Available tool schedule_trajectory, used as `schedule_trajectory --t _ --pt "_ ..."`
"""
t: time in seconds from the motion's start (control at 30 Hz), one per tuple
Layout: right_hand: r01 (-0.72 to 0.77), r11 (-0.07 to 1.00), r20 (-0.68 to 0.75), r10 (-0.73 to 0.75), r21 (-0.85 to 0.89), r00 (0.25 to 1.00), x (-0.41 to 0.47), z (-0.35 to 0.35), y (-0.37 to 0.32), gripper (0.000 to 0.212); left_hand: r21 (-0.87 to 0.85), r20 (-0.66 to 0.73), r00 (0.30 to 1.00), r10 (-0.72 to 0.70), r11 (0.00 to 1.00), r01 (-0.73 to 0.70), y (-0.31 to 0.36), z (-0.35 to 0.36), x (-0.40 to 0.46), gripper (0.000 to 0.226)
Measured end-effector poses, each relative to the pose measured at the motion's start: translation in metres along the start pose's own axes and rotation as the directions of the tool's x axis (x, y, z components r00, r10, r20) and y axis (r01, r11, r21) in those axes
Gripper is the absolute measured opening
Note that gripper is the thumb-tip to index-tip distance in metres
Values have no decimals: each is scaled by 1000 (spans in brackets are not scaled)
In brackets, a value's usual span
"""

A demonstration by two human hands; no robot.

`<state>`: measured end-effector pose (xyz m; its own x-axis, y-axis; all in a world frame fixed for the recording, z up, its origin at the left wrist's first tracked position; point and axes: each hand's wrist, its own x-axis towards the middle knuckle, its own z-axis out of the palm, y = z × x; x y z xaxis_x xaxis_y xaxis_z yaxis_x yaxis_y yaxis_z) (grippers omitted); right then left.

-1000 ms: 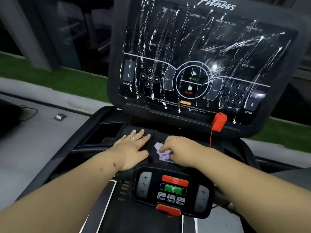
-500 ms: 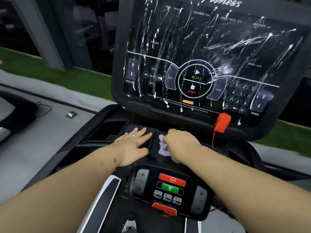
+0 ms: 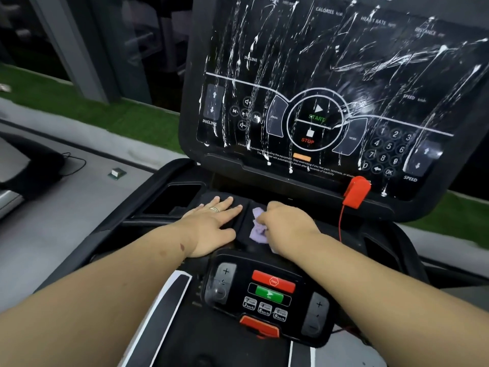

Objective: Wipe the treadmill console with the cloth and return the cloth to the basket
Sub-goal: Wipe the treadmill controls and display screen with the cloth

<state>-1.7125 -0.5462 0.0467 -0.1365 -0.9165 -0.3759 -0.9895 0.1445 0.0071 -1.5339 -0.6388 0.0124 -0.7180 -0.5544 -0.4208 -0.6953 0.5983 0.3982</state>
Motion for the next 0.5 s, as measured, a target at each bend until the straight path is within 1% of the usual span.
schedule_trajectory --t 0.07,0.1,0.17,0.2,0.23,0.27,0.3,0.33,0.37,0.43,0.47,0.5 --pt "89 995 62 -92 54 994 -9 1 7 28 10 1 1000 0 1000 0 1 0 1 67" --pt "106 993 87 -111 54 990 -14 0 7 27 13 -1 1000 -2 1000 2 1 0 1 67" --pt "72 997 78 -71 -10 994 -8 -5 6 19 12 -4 1000 -2 1000 2 1 0 1 67" --pt "39 998 49 -36 -55 998 -1 -9 3 14 12 -4 1000 -1 1000 1 1 0 1 67" --pt "-7 997 19 8 -70 1000 3 -11 -2 14 12 -5 1000 0 1000 0 1 1 1 67" --pt "-41 997 -2 41 -66 999 7 -12 -6 19 14 -8 1000 -1 1000 1 0 2 1 67" --pt "-43 997 -4 42 -63 999 9 -9 -7 20 15 -11 1000 -3 1000 3 0 2 1 67" --pt "-27 998 24 28 -56 999 9 -4 -6 16 13 -12 1000 -3 1000 3 -1 2 1 67" --pt "3 1000 45 -2 -24 999 5 0 -3 17 10 -10 1000 -2 1000 2 -1 2 1 67" --pt "55 995 47 -59 83 997 -9 3 4 28 8 -10 1000 1 1000 -1 -1 2 1 66" --pt "47 993 51 -53 109 997 -9 2 5 27 9 -10 1000 1 1000 -1 -1 2 1 67" --pt "9 995 54 -15 97 998 -6 -2 5 22 9 -10 1000 1 1000 -1 -1 1 1 67"
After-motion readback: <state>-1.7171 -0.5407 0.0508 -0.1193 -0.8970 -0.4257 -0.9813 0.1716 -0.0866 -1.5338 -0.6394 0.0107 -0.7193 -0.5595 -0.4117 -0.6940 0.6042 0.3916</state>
